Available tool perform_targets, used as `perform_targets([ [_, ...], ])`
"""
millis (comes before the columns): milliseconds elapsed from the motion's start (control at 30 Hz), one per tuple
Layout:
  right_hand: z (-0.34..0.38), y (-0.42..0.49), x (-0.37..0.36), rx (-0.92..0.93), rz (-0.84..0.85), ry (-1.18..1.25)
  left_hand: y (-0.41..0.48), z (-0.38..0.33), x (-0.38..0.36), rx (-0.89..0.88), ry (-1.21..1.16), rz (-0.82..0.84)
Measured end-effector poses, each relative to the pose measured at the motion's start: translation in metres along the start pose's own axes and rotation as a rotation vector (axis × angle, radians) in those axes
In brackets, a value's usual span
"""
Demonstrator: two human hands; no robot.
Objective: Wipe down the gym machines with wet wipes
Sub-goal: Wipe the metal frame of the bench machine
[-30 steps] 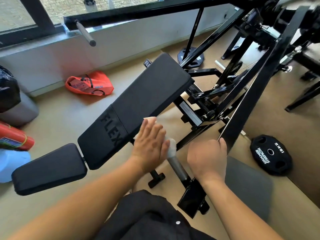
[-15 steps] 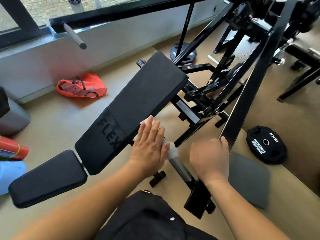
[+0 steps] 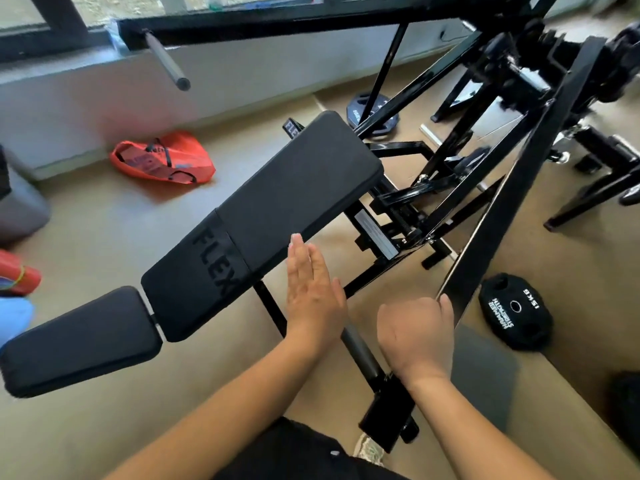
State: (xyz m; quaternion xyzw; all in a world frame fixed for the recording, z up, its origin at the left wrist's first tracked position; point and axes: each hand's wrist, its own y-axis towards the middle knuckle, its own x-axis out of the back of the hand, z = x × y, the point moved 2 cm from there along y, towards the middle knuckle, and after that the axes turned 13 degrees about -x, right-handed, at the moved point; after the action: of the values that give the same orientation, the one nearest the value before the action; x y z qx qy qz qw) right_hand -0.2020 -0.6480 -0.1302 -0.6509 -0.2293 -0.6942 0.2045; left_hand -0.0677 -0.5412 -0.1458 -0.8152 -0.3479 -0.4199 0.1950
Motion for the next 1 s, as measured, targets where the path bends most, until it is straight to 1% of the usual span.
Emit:
perform_targets([
  [67,0.001,0.001,0.000,0.036,0.090,-0.136,-0.021,-0.010,-0.008,0.002,-0.086,-0.038],
  [133,-0.001,0.010,0.003,0.127,0.168,-0.220,-0.040,-0.023,-0.017,0.008,-0.176,-0.053],
  [200,-0.008,0.021,0.003,0.237,0.213,-0.200,-0.050,-0.033,-0.026,0.037,-0.252,-0.082],
  [267,-0.014,0.028,0.002,0.319,0.177,-0.145,-0.050,-0.041,-0.029,0.094,-0.298,-0.115],
  [367,-0.019,0.029,-0.001,0.307,0.112,0.077,-0.026,-0.038,-0.016,0.213,-0.397,-0.210],
  [433,-0.019,0.028,0.003,0.295,0.078,0.225,-0.003,-0.029,-0.002,0.268,-0.380,-0.269],
  [500,-0.021,0.030,0.004,0.298,0.063,0.299,0.014,-0.020,0.007,0.312,-0.374,-0.315],
  [567,-0.023,0.029,0.003,0.317,0.071,0.294,0.017,-0.019,0.009,0.326,-0.426,-0.359],
  [667,-0.023,0.028,0.000,0.315,0.070,0.263,-0.003,-0.028,0.001,0.273,-0.463,-0.418],
  [700,-0.022,0.028,-0.001,0.313,0.063,0.256,-0.015,-0.034,-0.006,0.262,-0.475,-0.401],
  [767,-0.020,0.029,-0.001,0.304,0.058,0.249,-0.040,-0.051,-0.020,0.288,-0.518,-0.308],
  [833,-0.021,0.030,-0.002,0.295,0.065,0.254,-0.054,-0.061,-0.027,0.307,-0.539,-0.266],
  [900,-0.022,0.031,-0.004,0.283,0.066,0.256,-0.040,-0.053,-0.023,0.339,-0.547,-0.265],
  [1000,-0.021,0.031,-0.004,0.273,0.104,0.228,0.003,-0.022,-0.008,0.407,-0.608,-0.319],
])
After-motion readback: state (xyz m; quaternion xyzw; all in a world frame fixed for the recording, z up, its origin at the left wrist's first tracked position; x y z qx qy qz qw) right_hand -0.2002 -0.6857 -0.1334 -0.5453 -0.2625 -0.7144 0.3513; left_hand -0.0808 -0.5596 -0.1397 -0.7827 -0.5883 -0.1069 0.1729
